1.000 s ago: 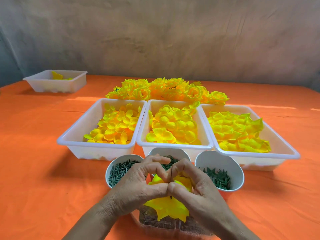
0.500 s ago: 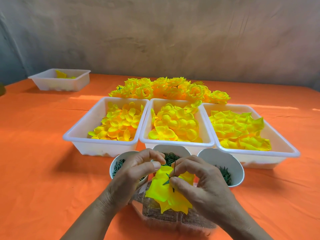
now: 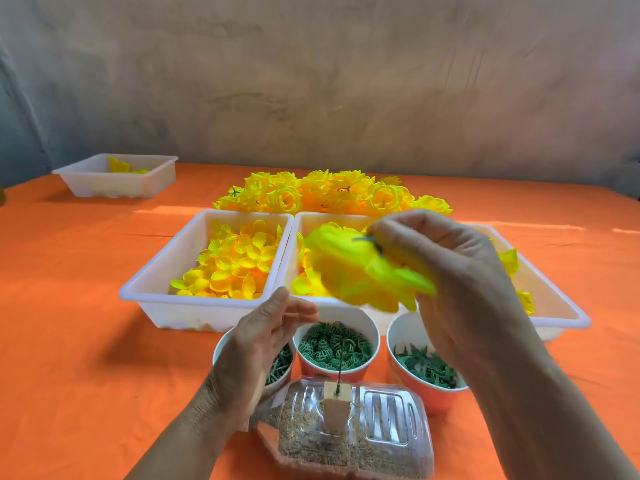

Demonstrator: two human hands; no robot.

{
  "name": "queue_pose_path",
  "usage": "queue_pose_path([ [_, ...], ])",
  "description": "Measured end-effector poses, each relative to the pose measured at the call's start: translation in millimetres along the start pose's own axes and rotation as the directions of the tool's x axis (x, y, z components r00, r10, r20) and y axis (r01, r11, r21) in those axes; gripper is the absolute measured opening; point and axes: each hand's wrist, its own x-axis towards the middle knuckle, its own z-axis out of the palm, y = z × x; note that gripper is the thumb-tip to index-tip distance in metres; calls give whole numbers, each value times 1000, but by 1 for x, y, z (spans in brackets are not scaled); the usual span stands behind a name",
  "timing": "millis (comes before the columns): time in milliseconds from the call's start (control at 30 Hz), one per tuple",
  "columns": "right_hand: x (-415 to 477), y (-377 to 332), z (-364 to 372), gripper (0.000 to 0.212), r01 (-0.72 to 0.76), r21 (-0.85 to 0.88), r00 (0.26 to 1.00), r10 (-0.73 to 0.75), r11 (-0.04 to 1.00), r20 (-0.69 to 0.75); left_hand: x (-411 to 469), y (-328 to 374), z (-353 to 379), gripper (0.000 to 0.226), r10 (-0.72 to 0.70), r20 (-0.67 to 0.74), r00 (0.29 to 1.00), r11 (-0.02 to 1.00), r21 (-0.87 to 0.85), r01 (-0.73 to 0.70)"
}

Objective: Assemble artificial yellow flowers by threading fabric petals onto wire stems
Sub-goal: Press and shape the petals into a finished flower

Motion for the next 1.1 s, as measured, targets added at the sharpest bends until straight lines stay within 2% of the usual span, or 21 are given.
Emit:
queue_pose_path([
  [67,15,2,-7,4,-55,150,995,67,987,-74,4,6,0,43,-16,-17,1000,1000,12,16],
  [133,26,14,-13,13,-155,282,974,194,947,-116,11,10,-1,45,-27,-29,999,1000,2,28],
  [200,30,29,-16,21,-284,405,930,353,869,-105,17,16,0,43,-41,-40,998,999,-9,41],
  [300,29,48,-16,16,-393,579,854,516,715,-59,27,24,4,38,-53,0,999,998,14,53],
  [367,28,57,-14,11,-413,644,822,567,644,-41,31,30,9,36,-76,72,995,997,37,73],
  [433,27,66,-11,9,-426,674,814,581,603,-6,36,36,17,46,-116,145,983,993,41,111],
  [500,27,71,-7,17,-446,679,815,578,583,39,39,40,27,50,-130,203,970,990,76,117],
  [567,27,74,-7,22,-457,670,821,568,584,65,42,43,36,37,-117,201,973,990,100,98],
  [633,25,74,-11,18,-467,648,828,554,601,82,45,45,38,28,-112,160,981,993,52,105],
  [733,23,77,-19,19,-500,570,838,529,652,131,46,48,38,33,-118,146,982,992,-35,125],
  [833,22,81,-26,23,-484,485,869,466,729,167,48,52,39,21,-123,146,982,988,-79,136],
  [900,20,82,-30,30,-429,407,903,384,807,191,48,55,40,12,-122,165,979,988,-78,137],
  [1000,17,81,-35,25,-237,139,957,207,962,202,49,57,38,17,-114,185,976,992,-38,123],
  [1100,16,81,-36,21,-80,-84,988,90,993,128,51,55,35,14,-111,181,977,993,-29,118],
])
